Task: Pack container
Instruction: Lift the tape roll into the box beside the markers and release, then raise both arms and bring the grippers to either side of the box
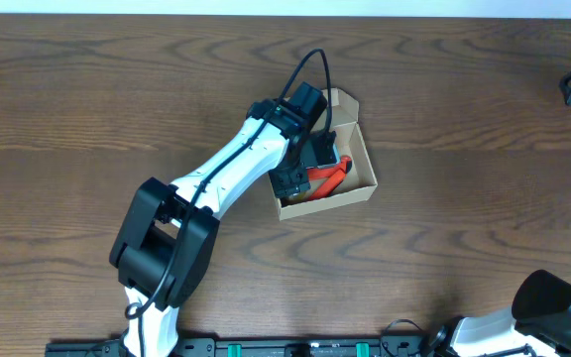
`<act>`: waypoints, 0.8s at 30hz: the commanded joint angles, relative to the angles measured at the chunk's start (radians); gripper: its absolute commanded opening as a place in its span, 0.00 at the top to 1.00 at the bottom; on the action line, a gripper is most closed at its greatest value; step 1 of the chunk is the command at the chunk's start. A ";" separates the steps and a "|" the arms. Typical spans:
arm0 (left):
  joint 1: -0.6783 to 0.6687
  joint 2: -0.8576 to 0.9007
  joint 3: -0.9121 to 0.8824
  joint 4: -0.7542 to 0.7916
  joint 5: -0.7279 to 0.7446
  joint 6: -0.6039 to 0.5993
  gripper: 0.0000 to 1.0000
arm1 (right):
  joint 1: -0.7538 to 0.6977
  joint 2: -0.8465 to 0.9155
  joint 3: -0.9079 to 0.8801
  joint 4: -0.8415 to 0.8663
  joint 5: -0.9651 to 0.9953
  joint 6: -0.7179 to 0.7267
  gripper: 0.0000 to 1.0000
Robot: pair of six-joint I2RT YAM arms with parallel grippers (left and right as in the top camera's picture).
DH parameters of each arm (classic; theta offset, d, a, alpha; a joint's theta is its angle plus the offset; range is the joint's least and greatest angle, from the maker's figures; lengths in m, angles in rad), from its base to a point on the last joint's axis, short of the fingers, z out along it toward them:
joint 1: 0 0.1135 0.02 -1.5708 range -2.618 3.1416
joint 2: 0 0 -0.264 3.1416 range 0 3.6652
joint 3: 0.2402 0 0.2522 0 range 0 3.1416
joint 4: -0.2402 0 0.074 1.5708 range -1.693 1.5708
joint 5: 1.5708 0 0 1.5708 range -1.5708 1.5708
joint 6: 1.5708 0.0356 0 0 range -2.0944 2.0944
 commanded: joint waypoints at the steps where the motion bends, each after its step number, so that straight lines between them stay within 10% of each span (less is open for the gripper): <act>1: -0.019 -0.029 0.088 -0.042 -0.035 -0.017 0.20 | 0.002 0.001 -0.005 -0.002 -0.012 -0.011 0.01; 9: -0.015 -0.117 0.411 -0.290 -0.035 -0.124 0.31 | 0.002 0.002 -0.005 0.008 -0.012 -0.019 0.10; 10: -0.008 -0.126 0.450 -0.329 -0.041 -0.146 0.41 | 0.002 0.002 -0.005 0.008 -0.022 -0.034 0.20; 13: 0.032 -0.149 0.549 -0.440 -0.074 -0.222 0.67 | 0.002 0.002 -0.005 0.006 -0.089 -0.084 0.93; 14: 0.059 -0.157 0.577 -0.470 -0.080 -0.270 0.72 | 0.002 0.002 -0.005 0.006 -0.118 -0.086 0.99; 16: 0.119 -0.176 0.605 -0.496 -0.074 -0.349 0.94 | 0.002 0.006 -0.005 0.003 -0.186 -0.098 0.99; 24: 0.558 -0.224 0.601 -0.468 0.375 -0.563 0.94 | 0.002 0.117 -0.005 -0.057 -0.555 -0.127 0.99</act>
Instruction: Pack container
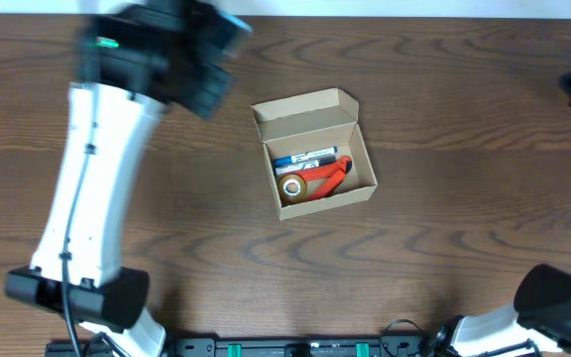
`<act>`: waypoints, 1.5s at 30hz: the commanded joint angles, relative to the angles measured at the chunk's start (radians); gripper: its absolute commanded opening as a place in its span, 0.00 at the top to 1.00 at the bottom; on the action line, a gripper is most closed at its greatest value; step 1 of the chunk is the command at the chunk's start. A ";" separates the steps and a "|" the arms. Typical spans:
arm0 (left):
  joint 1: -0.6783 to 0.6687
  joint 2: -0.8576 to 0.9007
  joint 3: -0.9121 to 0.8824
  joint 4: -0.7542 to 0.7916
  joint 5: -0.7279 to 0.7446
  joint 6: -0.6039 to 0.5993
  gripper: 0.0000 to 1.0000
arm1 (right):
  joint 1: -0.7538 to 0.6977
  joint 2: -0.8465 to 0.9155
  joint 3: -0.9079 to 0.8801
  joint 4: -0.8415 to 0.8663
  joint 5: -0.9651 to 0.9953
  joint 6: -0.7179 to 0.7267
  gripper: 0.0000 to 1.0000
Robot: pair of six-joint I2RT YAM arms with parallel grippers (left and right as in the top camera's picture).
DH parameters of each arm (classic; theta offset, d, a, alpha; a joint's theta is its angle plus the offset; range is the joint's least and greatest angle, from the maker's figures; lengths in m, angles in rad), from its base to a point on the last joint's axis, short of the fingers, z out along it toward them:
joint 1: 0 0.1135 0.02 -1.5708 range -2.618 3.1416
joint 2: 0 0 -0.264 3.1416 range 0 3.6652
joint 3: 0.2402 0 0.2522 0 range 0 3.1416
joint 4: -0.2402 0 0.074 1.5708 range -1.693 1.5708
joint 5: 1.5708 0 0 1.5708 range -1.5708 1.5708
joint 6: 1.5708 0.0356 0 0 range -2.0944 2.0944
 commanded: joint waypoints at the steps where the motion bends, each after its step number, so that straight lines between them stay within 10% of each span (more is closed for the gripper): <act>1: 0.199 -0.004 -0.004 0.031 0.371 -0.120 0.94 | 0.002 0.093 -0.005 -0.041 -0.267 -0.069 0.99; 8: 0.474 0.004 -0.164 0.210 0.896 -0.112 0.94 | 0.002 0.284 -0.005 -0.201 -0.547 -0.250 0.99; 13: 0.514 0.004 -0.386 0.226 1.139 0.104 0.94 | 0.032 0.419 -0.009 -0.281 -0.567 -0.334 0.99; 24: 0.510 0.008 -0.864 0.486 1.170 0.107 0.94 | 0.179 0.583 -0.019 -0.270 -0.568 -0.370 0.96; 45: 0.337 0.214 -1.121 1.226 1.195 -0.453 0.94 | 0.285 0.774 -0.020 -0.238 -0.572 -0.360 0.98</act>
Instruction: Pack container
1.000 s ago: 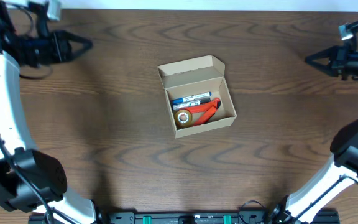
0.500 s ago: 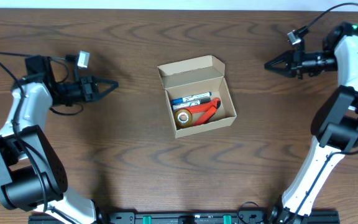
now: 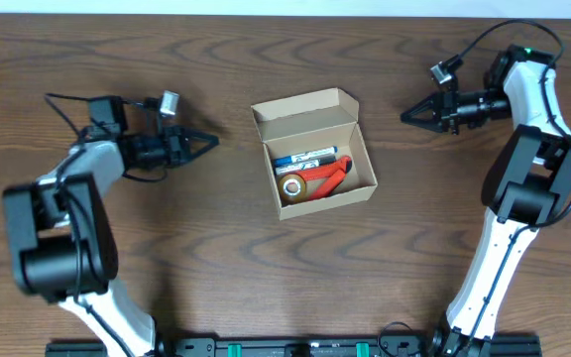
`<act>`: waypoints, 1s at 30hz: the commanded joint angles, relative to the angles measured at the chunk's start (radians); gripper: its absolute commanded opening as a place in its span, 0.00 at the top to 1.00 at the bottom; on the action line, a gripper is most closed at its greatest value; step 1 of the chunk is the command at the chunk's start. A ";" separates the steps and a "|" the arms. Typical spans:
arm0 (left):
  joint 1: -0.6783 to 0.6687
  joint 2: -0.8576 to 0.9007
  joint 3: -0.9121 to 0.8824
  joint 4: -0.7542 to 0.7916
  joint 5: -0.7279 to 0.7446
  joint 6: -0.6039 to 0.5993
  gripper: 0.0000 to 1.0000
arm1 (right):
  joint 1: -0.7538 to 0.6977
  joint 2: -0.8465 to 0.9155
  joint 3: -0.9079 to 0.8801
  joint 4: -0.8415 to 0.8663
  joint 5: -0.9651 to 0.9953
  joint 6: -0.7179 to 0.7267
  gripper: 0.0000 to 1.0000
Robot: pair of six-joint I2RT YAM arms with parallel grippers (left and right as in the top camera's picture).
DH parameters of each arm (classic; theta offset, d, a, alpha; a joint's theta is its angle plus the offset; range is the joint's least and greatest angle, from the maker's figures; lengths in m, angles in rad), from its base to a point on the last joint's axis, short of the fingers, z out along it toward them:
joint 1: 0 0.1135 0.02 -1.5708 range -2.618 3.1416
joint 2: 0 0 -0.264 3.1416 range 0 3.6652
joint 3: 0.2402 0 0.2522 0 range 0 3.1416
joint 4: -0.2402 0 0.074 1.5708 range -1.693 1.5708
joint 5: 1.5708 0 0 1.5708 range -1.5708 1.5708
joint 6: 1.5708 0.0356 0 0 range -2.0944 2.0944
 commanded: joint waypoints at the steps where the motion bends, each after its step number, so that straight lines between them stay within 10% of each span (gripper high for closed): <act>1: -0.038 0.093 -0.007 0.063 0.039 -0.116 0.94 | 0.015 0.038 -0.001 0.027 -0.030 0.060 0.98; 30: -0.163 0.247 0.008 0.540 -0.005 -0.548 0.94 | 0.156 0.198 0.000 0.178 -0.109 0.200 0.99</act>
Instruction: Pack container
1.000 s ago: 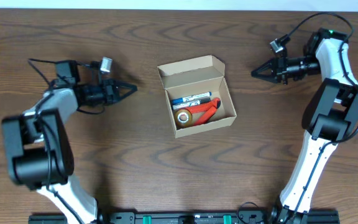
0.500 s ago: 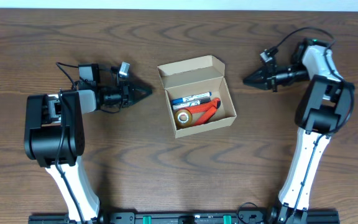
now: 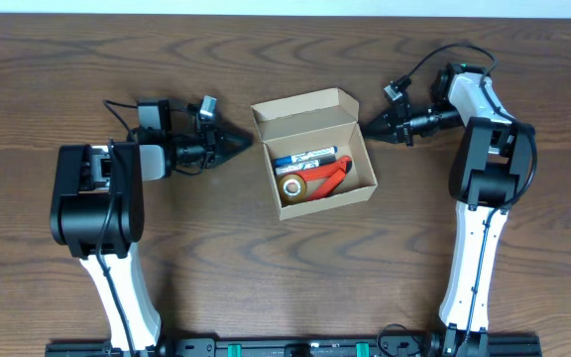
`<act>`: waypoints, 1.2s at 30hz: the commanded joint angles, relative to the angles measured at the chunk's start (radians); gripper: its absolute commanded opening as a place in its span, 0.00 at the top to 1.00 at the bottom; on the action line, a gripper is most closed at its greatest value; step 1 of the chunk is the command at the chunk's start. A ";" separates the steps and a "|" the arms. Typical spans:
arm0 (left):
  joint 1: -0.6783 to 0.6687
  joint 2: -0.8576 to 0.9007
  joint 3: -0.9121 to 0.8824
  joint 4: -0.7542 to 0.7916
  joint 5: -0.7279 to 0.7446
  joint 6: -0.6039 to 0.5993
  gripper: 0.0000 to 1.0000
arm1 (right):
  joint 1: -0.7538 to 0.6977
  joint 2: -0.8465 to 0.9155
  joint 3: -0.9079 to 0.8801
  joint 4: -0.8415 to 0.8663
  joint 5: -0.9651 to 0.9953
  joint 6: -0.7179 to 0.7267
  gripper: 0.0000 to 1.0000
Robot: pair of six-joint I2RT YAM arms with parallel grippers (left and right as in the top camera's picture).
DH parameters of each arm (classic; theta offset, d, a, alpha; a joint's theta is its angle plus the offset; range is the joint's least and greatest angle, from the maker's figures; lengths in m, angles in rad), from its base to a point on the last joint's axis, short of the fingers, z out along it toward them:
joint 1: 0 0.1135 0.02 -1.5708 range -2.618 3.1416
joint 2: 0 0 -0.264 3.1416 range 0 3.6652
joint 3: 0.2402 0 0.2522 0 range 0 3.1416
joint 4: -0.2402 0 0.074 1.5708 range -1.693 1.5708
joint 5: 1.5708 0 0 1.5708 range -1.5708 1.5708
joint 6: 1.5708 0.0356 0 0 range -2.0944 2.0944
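An open cardboard box (image 3: 363,159) sits mid-table with its lid flap (image 3: 303,108) standing at the far side. Inside lie a blue-and-white marker (image 3: 305,157), a roll of tape (image 3: 291,185) and a red-handled tool (image 3: 325,178). My left gripper (image 3: 246,145) lies low to the box's left, its fingers drawn to a point aimed at the box wall, a short gap away. Just right of the box's far right corner, my right gripper (image 3: 370,123) points left and is shut too. Neither holds anything.
The dark wooden table (image 3: 285,278) stretches around the box. Both arms' bases stand near the front edge, the left arm (image 3: 97,198) and the right arm (image 3: 484,178) rising along each side. Cables trail off both wrists.
Both grippers have moved inward toward the box: the left tip from well left of it to just beside its left wall, the right tip to just off its far right corner. The box contents are unchanged.
At first my left gripper was down inside the box over the items, the right arm off at the table's far right. Then the left arm was away at the upper left, the box showing marker, tape and red tool. Later both grippers flanked the box, and now stand close.
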 commanded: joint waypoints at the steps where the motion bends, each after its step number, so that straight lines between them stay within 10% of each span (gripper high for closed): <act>1: -0.011 0.014 0.016 0.008 -0.018 -0.049 0.94 | 0.013 0.014 0.002 0.005 -0.042 0.021 0.99; 36: -0.089 0.123 0.267 0.048 -0.011 -0.158 0.94 | 0.061 0.014 0.004 0.131 -0.104 0.046 0.99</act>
